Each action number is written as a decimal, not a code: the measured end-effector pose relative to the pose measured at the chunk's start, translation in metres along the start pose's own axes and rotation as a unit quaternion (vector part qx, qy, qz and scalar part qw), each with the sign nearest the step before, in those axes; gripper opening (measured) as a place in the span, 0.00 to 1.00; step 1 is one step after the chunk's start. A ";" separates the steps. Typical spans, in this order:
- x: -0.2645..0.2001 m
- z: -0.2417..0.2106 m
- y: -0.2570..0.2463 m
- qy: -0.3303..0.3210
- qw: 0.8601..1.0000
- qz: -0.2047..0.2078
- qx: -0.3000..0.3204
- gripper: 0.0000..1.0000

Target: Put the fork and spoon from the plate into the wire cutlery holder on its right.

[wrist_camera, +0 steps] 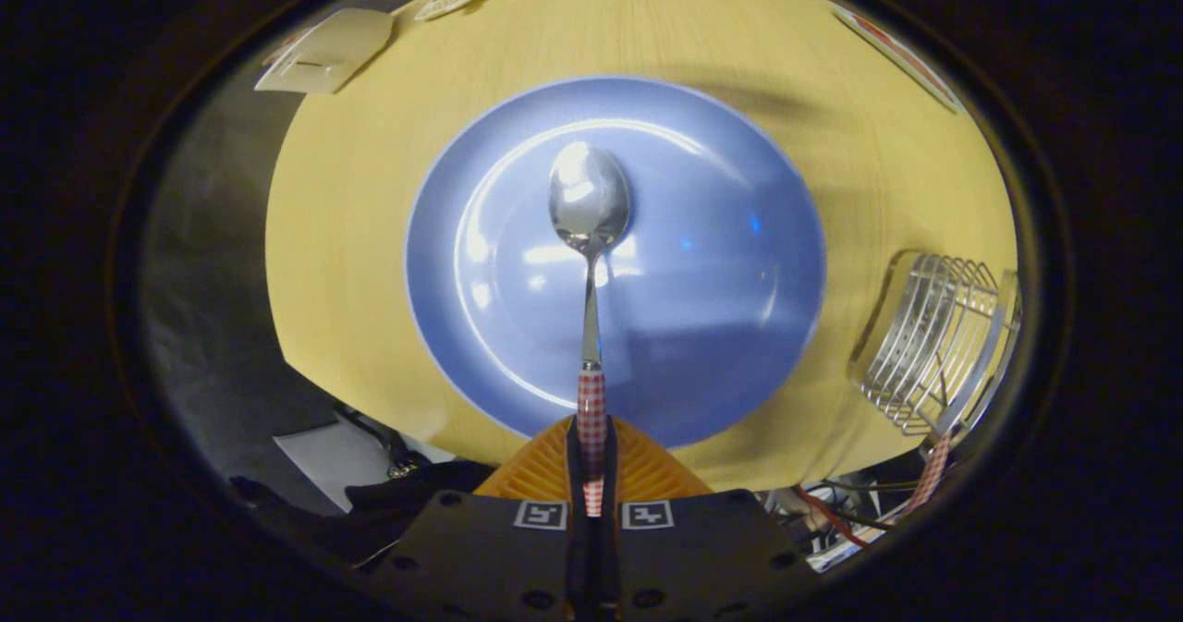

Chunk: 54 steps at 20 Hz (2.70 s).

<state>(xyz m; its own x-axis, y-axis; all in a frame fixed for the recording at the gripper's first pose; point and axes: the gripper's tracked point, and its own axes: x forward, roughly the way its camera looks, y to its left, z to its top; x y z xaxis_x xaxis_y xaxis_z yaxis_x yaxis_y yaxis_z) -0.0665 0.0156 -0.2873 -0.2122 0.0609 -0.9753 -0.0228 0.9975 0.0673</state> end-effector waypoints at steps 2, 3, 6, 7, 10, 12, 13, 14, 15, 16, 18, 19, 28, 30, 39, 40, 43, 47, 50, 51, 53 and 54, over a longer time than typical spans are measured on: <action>-0.020 -0.012 -0.004 -0.001 1.000 0.012 0.005 0.07; -0.032 -0.022 -0.008 -0.001 1.000 0.017 0.005 0.07; -0.066 -0.039 -0.002 0.005 0.999 0.042 0.018 0.07; -0.078 -0.042 -0.002 0.005 0.999 0.046 0.021 0.07; -0.112 -0.048 -0.022 -0.003 0.999 0.034 0.027 0.07; -0.132 -0.051 -0.039 -0.009 0.999 0.029 0.043 0.07; -0.141 -0.054 -0.048 -0.007 0.998 0.026 0.057 0.07; -0.150 -0.059 -0.057 0.001 0.997 0.025 0.068 0.07; -0.156 -0.063 -0.066 0.011 0.997 0.021 0.077 0.07; -0.162 -0.067 -0.077 0.027 0.996 0.015 0.084 0.07; -0.169 -0.072 -0.101 0.059 0.994 0.000 0.089 0.07; -0.170 -0.073 -0.114 0.079 0.993 -0.009 0.084 0.07; -0.142 -0.043 -0.166 0.228 0.971 -0.071 0.029 0.09; -0.134 -0.040 -0.169 0.256 0.963 -0.081 0.019 0.11; -0.128 -0.017 -0.166 0.266 0.959 -0.075 0.062 0.26; -0.127 -0.016 -0.166 0.263 0.960 -0.075 0.061 0.36; -0.121 -0.023 -0.170 0.245 0.965 -0.074 0.060 0.65; -0.118 -0.024 -0.162 0.198 0.975 -0.064 0.080 0.95; -0.125 -0.015 -0.155 0.150 0.985 -0.053 0.072 0.95; -0.128 -0.013 -0.154 0.125 0.989 -0.047 0.065 0.95; -0.131 -0.013 -0.147 0.071 0.995 -0.037 0.057 0.95; -0.133 -0.014 -0.144 0.045 0.997 -0.030 0.052 0.95</action>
<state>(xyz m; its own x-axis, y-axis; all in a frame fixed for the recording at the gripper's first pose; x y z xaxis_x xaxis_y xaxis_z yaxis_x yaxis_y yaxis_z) -0.0482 -0.1367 -0.1642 -0.3010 0.0014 -0.9536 0.0629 0.9979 -0.0184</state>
